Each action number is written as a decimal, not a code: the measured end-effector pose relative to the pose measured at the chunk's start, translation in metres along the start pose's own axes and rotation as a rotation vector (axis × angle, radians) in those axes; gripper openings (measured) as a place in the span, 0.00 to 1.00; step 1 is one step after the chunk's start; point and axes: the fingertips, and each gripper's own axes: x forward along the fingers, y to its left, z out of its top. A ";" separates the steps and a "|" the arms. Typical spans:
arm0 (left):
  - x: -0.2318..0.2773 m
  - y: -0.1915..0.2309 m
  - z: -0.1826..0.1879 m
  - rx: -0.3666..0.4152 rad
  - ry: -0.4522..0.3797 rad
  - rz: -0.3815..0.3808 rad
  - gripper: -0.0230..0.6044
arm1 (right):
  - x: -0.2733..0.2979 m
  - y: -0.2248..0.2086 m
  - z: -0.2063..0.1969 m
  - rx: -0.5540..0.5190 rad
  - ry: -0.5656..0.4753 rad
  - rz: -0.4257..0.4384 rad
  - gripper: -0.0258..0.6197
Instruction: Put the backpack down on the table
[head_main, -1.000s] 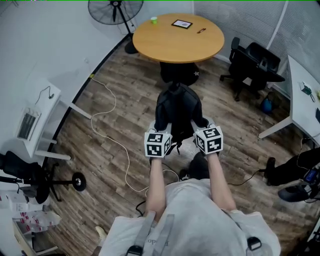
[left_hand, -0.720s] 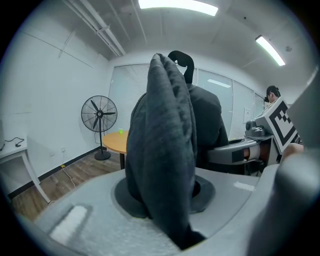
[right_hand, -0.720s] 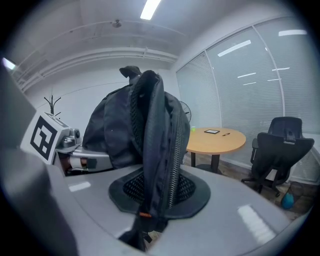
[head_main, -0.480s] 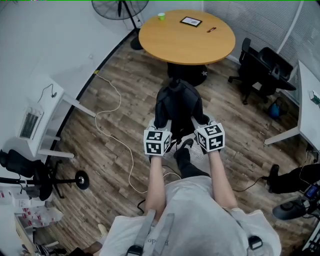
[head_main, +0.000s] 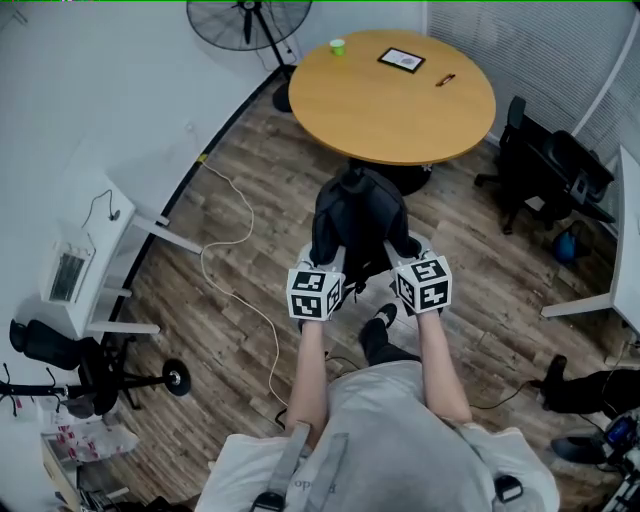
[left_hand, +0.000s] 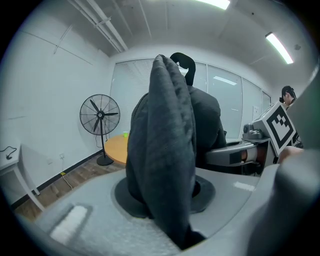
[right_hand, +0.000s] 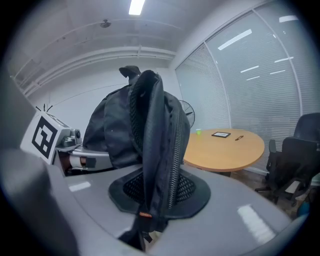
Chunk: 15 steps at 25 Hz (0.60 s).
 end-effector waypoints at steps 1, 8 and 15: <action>0.010 0.007 0.007 -0.002 0.001 -0.002 0.14 | 0.010 -0.007 0.007 0.002 0.001 0.001 0.15; 0.086 0.047 0.050 -0.016 -0.002 -0.025 0.14 | 0.082 -0.055 0.052 0.020 -0.006 -0.017 0.15; 0.132 0.073 0.092 -0.056 -0.057 -0.038 0.14 | 0.132 -0.063 0.094 -0.018 -0.032 -0.015 0.15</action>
